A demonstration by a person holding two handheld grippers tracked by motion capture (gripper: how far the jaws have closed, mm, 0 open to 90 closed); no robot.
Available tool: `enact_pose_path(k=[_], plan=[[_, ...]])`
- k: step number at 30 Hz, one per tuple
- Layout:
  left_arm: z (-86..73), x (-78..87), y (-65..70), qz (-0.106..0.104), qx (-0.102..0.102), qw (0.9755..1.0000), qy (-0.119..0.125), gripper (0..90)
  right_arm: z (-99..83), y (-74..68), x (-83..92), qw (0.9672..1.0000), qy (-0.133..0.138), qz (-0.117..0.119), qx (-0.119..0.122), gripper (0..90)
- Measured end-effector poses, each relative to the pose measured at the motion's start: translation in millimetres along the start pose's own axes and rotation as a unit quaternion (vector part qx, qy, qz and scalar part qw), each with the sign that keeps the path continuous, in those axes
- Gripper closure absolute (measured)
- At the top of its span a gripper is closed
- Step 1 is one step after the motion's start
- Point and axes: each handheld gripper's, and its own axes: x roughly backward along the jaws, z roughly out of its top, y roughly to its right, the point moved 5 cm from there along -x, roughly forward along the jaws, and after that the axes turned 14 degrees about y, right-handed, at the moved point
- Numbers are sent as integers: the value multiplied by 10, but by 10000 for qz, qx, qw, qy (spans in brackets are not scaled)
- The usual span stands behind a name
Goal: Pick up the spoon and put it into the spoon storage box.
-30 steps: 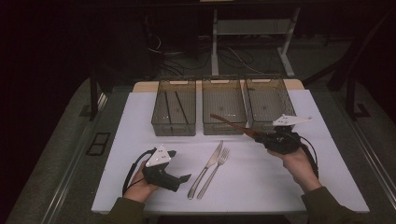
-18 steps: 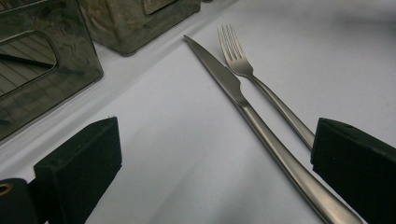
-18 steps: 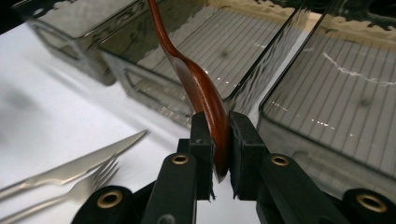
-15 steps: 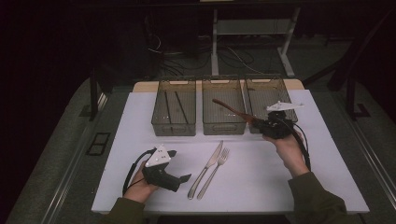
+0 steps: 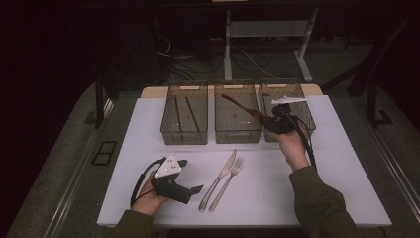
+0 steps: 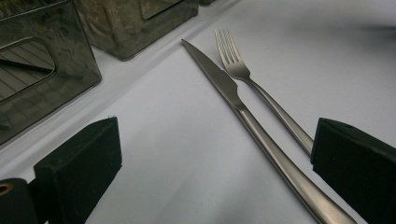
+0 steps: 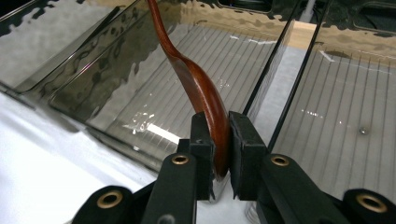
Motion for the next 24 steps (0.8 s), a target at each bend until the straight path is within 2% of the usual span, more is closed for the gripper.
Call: enact_pose_path(k=[8,14,17,21,24], plan=[[4,-12,17,-17,3,10000,24,13,34,-8,-214,9997,-159,-166,40,810],[1,-13,19,-56,-13,10000,-14,13,27,-68,-360,9983,-453,-296,205,802],[-1,-10,14,-47,-14,10000,-13,14,-1,-83,-385,9986,-481,-181,154,730],[9,-10,23,-36,-1,10000,34,13,15,-106,-341,9992,-367,-68,169,621],[6,-14,22,-41,-1,10000,14,13,25,-84,-297,9996,-276,86,58,548]])
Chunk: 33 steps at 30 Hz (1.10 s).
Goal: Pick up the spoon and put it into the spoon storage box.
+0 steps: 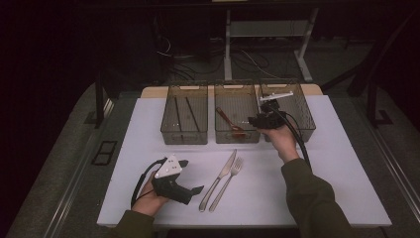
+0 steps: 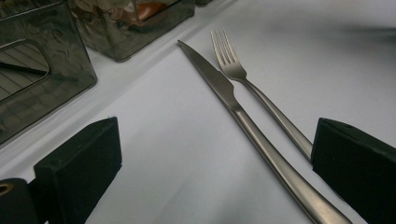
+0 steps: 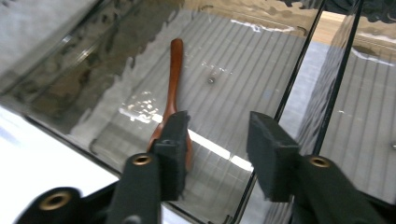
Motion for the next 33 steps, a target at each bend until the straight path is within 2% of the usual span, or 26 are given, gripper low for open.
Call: enact_pose_path(k=[6,16,27,33], plan=[[-3,-1,-2,5,10,10000,-12,13,17,32,168,9987,303,399,-27,452],[-5,5,-6,8,-15,10000,-42,13,18,31,468,9957,533,740,180,370],[-1,9,-6,15,-17,10000,-56,13,-212,-34,761,9908,526,1166,433,335],[4,10,-1,33,-31,10000,-25,13,-404,-19,924,9888,523,1339,408,311]])
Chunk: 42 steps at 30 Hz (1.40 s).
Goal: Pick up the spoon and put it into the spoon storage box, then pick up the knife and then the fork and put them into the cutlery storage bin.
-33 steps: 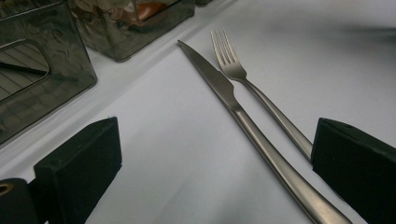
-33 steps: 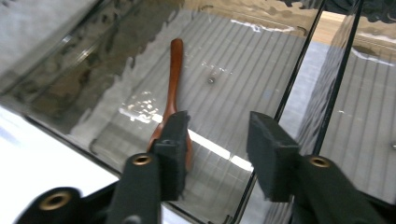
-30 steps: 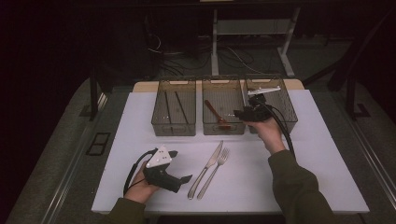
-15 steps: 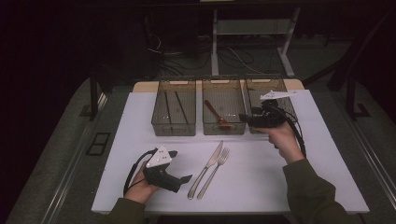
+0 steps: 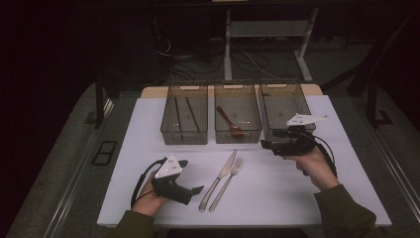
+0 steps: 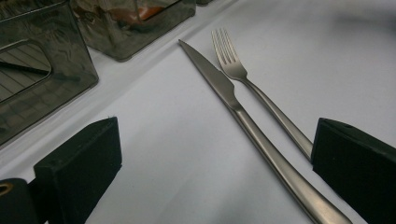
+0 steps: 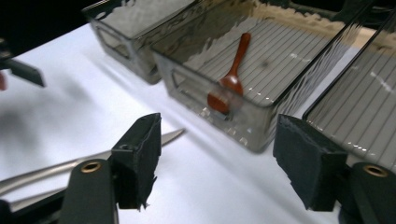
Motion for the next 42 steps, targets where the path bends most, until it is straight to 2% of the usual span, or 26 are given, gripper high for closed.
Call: enact_pose_path(k=[6,12,21,25,28,34,42], plan=[[5,8,1,8,-10,10000,6,13,-166,-30,139,9999,101,8,50,277],[5,12,-15,33,-30,10000,20,13,-381,-41,237,9999,41,17,98,247],[4,16,-13,41,-17,10000,3,14,-618,-19,380,9999,87,-113,95,205],[3,19,-10,46,-10,10000,3,13,-740,-5,441,9999,20,-118,79,201],[3,27,-16,34,-59,10000,-33,13,-824,-5,488,9998,-41,-147,159,199],[6,26,-14,34,-44,10000,-11,13,-903,0,588,9999,17,-137,34,199],[15,13,1,13,-57,10000,-35,13,-924,-27,606,9999,30,-97,47,199]])
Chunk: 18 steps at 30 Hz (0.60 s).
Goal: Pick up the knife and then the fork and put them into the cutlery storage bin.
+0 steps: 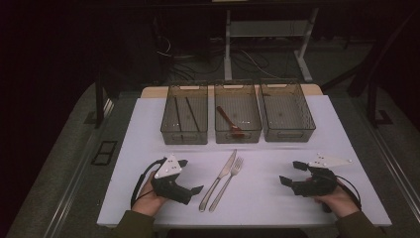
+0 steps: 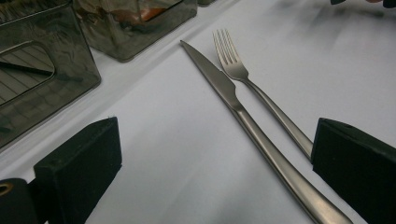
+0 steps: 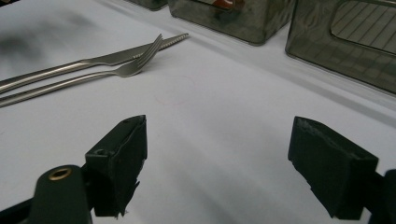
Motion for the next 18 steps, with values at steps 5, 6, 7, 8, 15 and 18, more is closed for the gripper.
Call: enact_pose_path(k=[5,6,7,8,15,18], plan=[[30,-31,-11,-8,35,10000,34,13,-5,-14,-15,10000,-20,41,-7,199],[34,-45,-11,-5,18,10000,23,13,-6,-16,-15,10000,-30,47,-4,199],[40,-60,-4,-30,23,10000,29,13,-6,-18,-17,10000,-31,43,5,199],[45,-73,3,-60,18,10000,20,13,-2,-20,-22,10000,-21,47,11,199],[123,-196,33,-51,109,9998,135,18,-4,-29,-32,10000,-26,68,3,199],[163,-251,42,-26,97,9998,151,18,-1,-36,-32,10000,-20,70,16,199]])
